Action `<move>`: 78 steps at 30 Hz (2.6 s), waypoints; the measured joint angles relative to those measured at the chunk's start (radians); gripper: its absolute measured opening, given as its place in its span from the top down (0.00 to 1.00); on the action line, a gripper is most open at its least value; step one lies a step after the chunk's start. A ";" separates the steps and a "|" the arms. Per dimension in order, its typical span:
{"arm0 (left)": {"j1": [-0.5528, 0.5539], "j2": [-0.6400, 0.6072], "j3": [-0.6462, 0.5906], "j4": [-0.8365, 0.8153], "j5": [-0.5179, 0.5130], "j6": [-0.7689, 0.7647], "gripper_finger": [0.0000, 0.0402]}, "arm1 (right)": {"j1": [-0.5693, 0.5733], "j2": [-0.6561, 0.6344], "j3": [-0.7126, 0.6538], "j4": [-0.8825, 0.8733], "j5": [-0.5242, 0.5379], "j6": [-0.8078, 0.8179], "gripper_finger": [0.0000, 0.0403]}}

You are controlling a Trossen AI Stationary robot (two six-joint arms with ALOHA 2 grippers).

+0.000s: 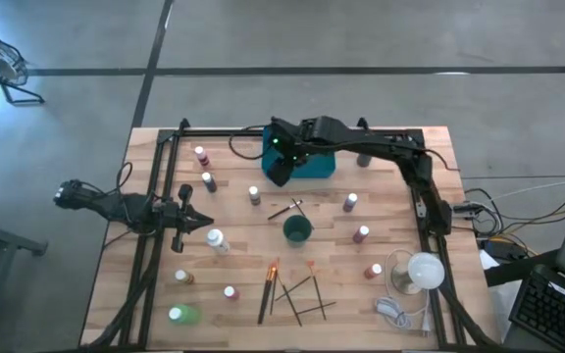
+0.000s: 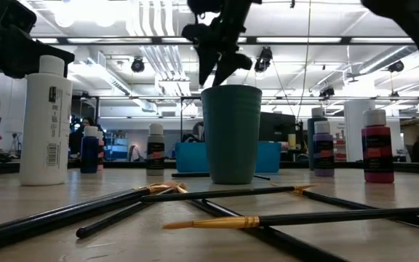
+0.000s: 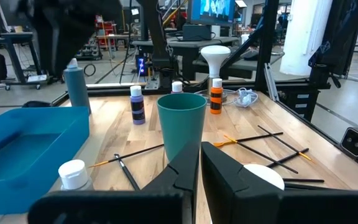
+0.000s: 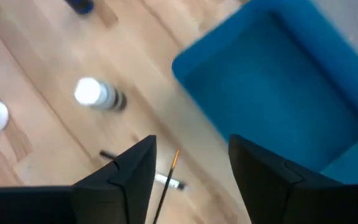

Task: Pick & Place Paint Supplies
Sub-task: Put the yellow paint brush into the green cup

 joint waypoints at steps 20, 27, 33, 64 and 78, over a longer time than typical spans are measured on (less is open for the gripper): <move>0.000 0.000 0.000 0.000 0.000 0.000 0.94 | 0.072 0.097 0.003 -0.011 -0.013 0.132 0.54; 0.000 0.000 0.000 0.000 0.000 0.000 0.94 | 0.082 0.149 0.003 -0.009 -0.014 0.132 0.59; 0.000 0.000 0.000 0.000 0.000 0.000 0.94 | 0.081 0.184 -0.001 -0.014 -0.015 0.131 0.62; 0.000 0.000 0.000 0.000 0.000 0.000 0.94 | 0.040 0.189 -0.128 0.029 -0.014 0.203 0.55; 0.000 0.000 0.000 0.000 0.000 0.000 0.94 | 0.038 0.187 -0.152 0.075 -0.014 0.211 0.51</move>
